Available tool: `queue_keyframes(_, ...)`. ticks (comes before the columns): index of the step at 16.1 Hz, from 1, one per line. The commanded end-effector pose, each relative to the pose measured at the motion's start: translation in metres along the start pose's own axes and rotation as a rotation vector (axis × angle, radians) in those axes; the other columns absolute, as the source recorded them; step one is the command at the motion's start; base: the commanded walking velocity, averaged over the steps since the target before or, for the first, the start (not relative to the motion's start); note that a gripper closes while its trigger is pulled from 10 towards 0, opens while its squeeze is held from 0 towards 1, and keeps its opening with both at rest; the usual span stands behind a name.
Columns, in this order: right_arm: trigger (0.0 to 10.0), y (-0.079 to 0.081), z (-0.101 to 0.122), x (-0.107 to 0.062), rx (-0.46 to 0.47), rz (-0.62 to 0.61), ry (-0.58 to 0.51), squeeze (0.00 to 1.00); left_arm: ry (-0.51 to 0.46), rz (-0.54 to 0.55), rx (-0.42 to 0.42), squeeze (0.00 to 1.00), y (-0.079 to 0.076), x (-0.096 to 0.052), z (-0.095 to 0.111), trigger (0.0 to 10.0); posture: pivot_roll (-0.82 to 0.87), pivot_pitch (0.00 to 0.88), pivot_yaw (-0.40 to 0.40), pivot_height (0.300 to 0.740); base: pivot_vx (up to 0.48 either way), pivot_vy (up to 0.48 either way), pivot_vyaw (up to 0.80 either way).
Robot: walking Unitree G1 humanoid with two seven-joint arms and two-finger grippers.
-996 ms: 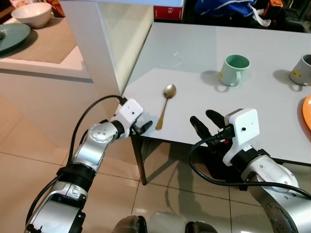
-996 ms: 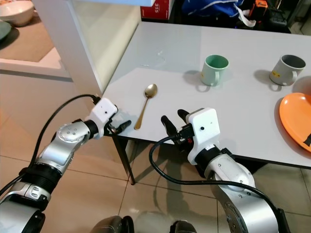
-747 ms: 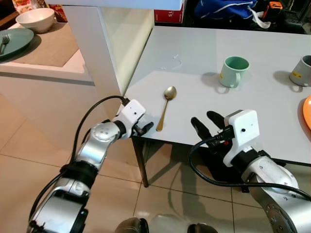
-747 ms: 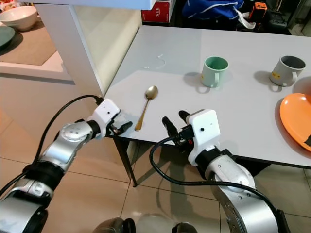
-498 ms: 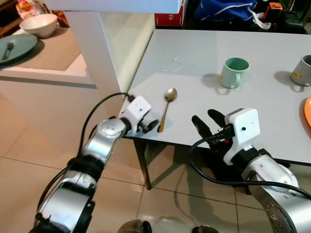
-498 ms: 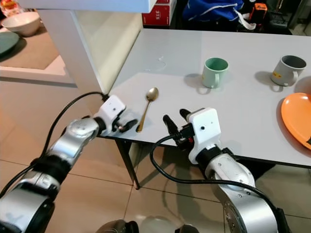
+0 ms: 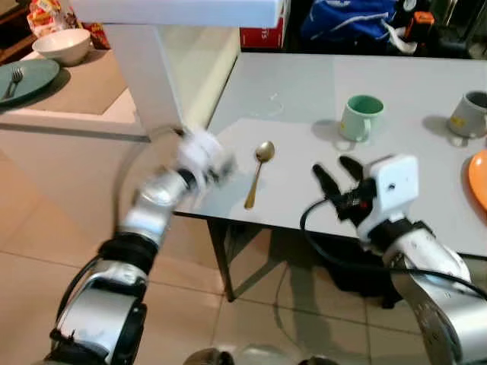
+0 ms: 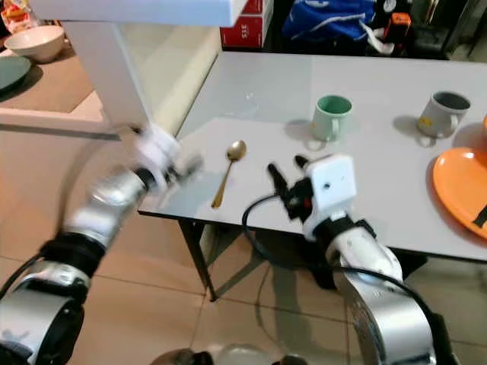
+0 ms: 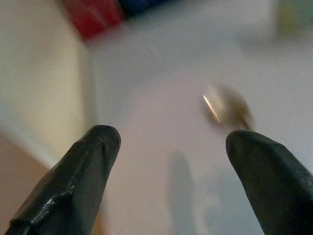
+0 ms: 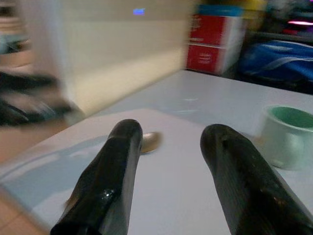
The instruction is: Setting the table
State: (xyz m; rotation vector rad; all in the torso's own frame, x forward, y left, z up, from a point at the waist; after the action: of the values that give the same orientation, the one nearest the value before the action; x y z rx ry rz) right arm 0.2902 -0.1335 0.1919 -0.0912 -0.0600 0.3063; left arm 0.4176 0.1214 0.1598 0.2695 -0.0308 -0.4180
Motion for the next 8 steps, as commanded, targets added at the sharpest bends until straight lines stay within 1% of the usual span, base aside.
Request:
queue_keyframes(1,10.0,-0.013,0.001,0.001,-0.006,-0.074,0.008,0.0,-0.05,0.075,-0.039,0.0,0.012,-0.005,0.011,10.0,-0.05,0.025,0.031,0.74,0.0,0.0,0.0)
queue_keyframes(2,10.0,-0.026,-0.009,-0.001,0.069,-0.178,0.017,0.0,-0.149,0.153,-0.096,0.0,0.012,-0.021,0.025,10.0,-0.01,0.066,0.005,0.74,0.0,0.0,0.0)
queue_keyframes(3,10.0,-0.035,-0.023,0.0,0.115,-0.243,0.038,0.0,-0.204,0.186,-0.139,0.0,0.007,-0.032,0.03,10.0,0.01,0.118,-0.009,0.74,0.0,0.48,0.0)
queue_keyframes(4,10.0,-0.037,-0.049,-0.007,0.195,-0.299,0.101,0.0,-0.132,0.172,-0.077,0.0,-0.018,-0.049,0.013,10.0,0.06,0.08,-0.053,0.74,0.0,0.48,0.0)
queue_keyframes(5,10.0,-0.035,-0.05,-0.007,0.242,-0.313,0.101,0.0,-0.12,0.153,-0.049,0.0,-0.026,-0.056,0.012,10.0,0.07,0.075,-0.058,0.74,0.0,0.48,0.0)
queue_keyframes(6,10.0,-0.027,-0.043,-0.001,0.307,-0.307,0.077,0.0,-0.12,0.153,-0.031,0.0,-0.028,-0.066,0.016,10.0,0.07,0.075,-0.042,0.74,0.0,0.48,-0.8)
queue_keyframes(7,10.0,-0.014,-0.036,0.014,0.306,-0.253,0.055,0.0,-0.111,0.194,-0.064,0.0,-0.02,-0.072,0.016,10.0,0.05,0.084,-0.018,0.74,0.0,0.48,-0.8)
queue_keyframes(8,10.0,-0.015,-0.036,0.019,0.296,-0.263,0.048,0.0,-0.099,0.212,-0.091,0.0,-0.018,-0.071,0.013,10.0,0.04,0.094,-0.013,0.74,0.0,0.48,-0.8)
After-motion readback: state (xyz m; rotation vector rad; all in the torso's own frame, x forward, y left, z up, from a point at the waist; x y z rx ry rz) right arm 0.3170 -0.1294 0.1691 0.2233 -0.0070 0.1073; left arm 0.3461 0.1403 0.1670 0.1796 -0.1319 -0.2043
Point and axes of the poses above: a point about 5 cm out from each wrist's last joint towards the gripper, its own x axis pointing out of the wrist towards the gripper, its own z axis along the axis of the wrist's last joint, y = z × x, the point moved 5 cm from there along x, pointing out of the wrist towards the gripper
